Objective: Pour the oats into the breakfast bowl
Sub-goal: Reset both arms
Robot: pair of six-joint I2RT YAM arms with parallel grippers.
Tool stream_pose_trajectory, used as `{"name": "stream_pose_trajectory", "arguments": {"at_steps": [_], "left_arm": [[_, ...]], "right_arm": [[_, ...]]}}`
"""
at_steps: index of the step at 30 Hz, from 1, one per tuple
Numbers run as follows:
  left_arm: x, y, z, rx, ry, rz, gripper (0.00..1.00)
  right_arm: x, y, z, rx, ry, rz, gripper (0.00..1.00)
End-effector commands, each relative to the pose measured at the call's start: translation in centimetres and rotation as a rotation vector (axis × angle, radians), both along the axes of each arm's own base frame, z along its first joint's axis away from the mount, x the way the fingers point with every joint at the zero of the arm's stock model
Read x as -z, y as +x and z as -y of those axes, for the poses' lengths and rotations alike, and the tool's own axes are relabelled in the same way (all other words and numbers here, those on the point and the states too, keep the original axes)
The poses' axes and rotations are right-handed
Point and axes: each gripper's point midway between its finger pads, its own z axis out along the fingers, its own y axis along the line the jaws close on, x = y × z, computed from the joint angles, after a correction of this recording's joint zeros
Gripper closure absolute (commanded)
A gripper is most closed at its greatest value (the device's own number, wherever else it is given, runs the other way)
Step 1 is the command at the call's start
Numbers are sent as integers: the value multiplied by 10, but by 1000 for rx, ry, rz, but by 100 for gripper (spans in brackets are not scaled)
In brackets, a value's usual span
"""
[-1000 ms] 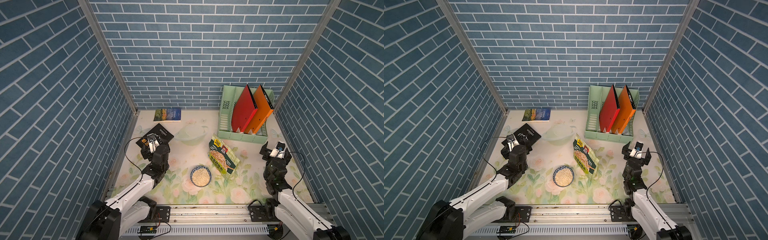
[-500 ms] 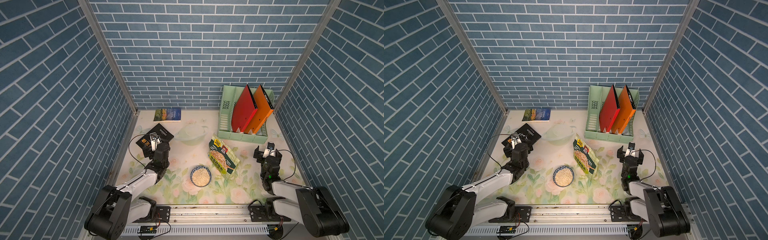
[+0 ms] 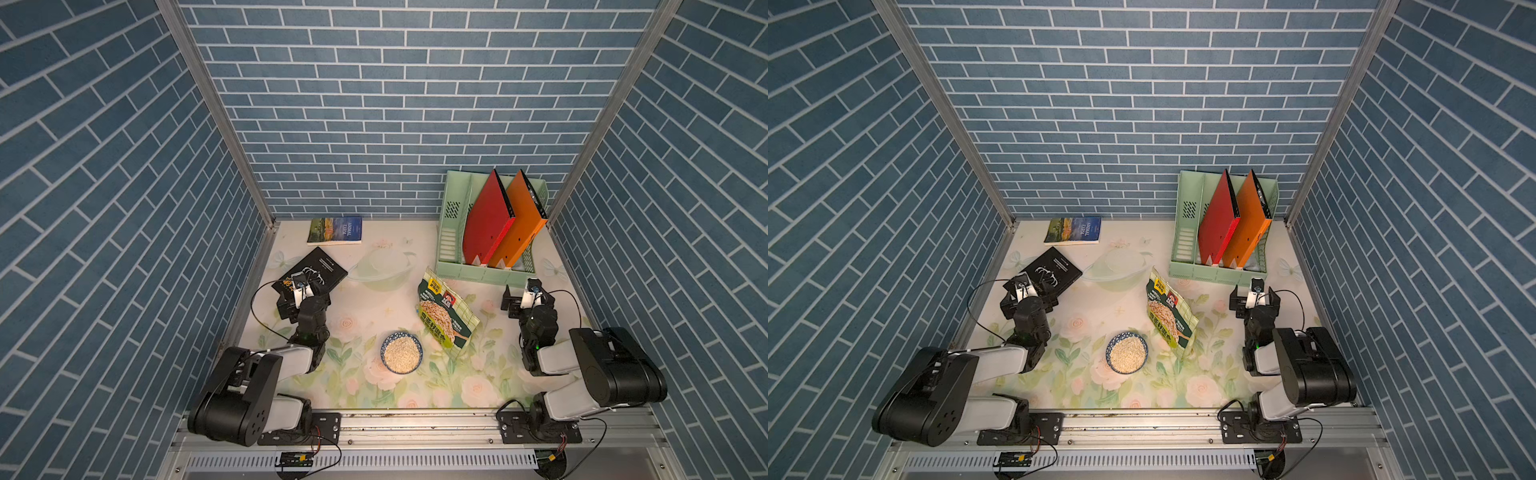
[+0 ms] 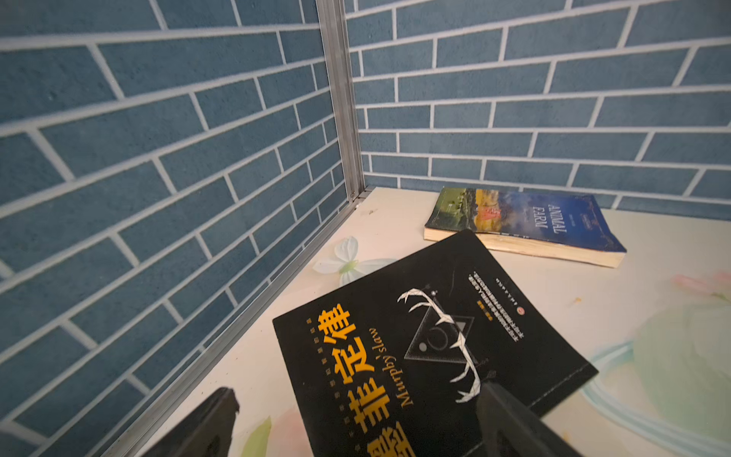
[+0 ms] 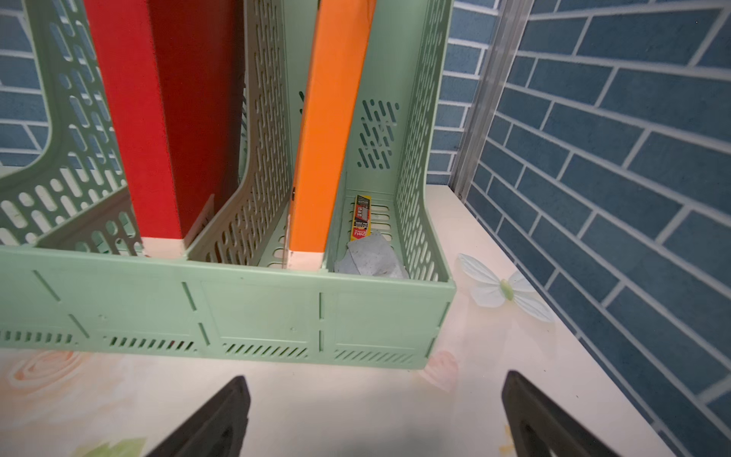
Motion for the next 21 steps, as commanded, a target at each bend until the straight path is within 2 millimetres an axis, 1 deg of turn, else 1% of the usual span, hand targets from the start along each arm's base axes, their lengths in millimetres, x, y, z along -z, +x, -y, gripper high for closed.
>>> {"name": "stream_pose_trajectory", "arguments": {"at_steps": [1, 3, 4, 6, 7, 8, 10, 11, 12, 14, 15, 21], "left_arm": [[-21, 5, 1, 68, -29, 128, 0], [-23, 0, -2, 86, -40, 195, 0], [-12, 0, 3, 131, -34, 167, 0], [-6, 9, 20, 237, -5, 143, 0], [4, 13, 19, 235, -18, 95, 0], [-1, 16, 13, 206, -42, 116, 0], [0, 11, -2, 126, -72, 131, 0], [1, 9, -4, 116, -66, 126, 0], [-2, 9, -4, 116, -63, 145, 0], [1, 9, -3, 124, -62, 127, 0], [-2, 10, -1, 133, -59, 139, 0], [0, 15, 10, 202, -44, 116, 0]], "right_arm": [[-18, 9, -8, -53, -13, 60, 0], [-15, 12, -6, -46, -4, 41, 0], [-15, 13, -5, -41, -1, 41, 0], [-14, 14, -4, -39, 1, 39, 0], [-14, 13, -4, -38, 1, 35, 0], [-14, 14, -4, -37, 1, 40, 0], [-14, 13, -4, -37, 1, 39, 0], [-14, 14, -4, -37, 1, 39, 0], [-14, 14, -4, -37, 1, 39, 0], [-15, 14, -4, -36, 1, 40, 0], [-14, 14, -4, -37, 1, 39, 0], [-14, 14, -4, -37, 1, 39, 0]]}}
